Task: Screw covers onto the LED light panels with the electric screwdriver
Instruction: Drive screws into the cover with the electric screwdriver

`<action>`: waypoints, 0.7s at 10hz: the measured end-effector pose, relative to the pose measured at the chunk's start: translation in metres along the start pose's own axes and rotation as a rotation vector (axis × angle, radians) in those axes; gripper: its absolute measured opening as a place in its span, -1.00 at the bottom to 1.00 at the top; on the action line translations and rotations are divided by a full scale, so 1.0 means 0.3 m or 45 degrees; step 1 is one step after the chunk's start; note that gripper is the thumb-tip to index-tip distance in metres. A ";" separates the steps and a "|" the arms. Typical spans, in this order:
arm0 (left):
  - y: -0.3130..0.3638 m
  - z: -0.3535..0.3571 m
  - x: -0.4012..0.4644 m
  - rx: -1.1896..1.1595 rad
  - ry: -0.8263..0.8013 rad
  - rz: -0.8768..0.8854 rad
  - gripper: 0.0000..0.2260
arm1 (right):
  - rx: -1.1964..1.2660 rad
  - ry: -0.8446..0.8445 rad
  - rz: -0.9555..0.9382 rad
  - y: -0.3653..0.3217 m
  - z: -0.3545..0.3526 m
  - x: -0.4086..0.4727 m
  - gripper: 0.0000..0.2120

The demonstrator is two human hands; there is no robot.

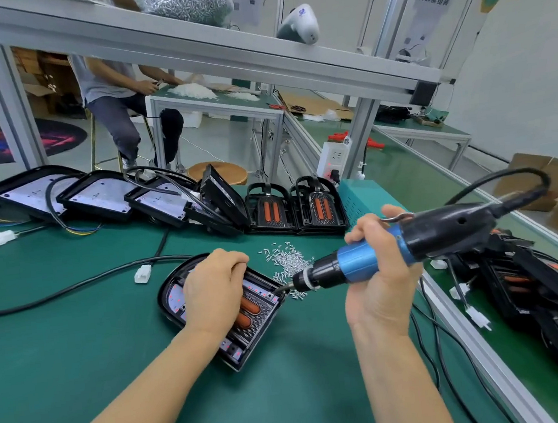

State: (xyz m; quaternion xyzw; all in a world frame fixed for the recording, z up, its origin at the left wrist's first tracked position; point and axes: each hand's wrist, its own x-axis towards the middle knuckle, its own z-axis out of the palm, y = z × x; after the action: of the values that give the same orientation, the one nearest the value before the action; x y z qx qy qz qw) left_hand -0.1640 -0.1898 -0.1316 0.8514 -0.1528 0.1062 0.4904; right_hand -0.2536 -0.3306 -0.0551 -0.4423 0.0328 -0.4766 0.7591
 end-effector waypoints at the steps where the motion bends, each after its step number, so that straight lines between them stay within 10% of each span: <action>1: 0.009 -0.022 0.045 -0.046 -0.038 -0.020 -0.87 | 0.072 0.063 -0.006 -0.029 -0.013 0.016 -0.75; 5: 0.093 0.095 0.295 0.554 -0.805 0.139 -0.91 | 0.040 0.172 0.098 -0.088 -0.026 0.052 -0.76; 7: 0.088 0.141 0.315 0.700 -0.994 0.136 -0.82 | -0.157 0.115 0.512 -0.106 -0.024 0.084 -0.92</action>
State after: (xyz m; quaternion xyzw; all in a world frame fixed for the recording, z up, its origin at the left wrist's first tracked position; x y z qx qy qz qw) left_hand -0.0844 -0.2538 -0.1002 0.9167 -0.3354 -0.1597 0.1470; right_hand -0.2653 -0.3592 -0.0279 -0.4506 0.1836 -0.3318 0.8081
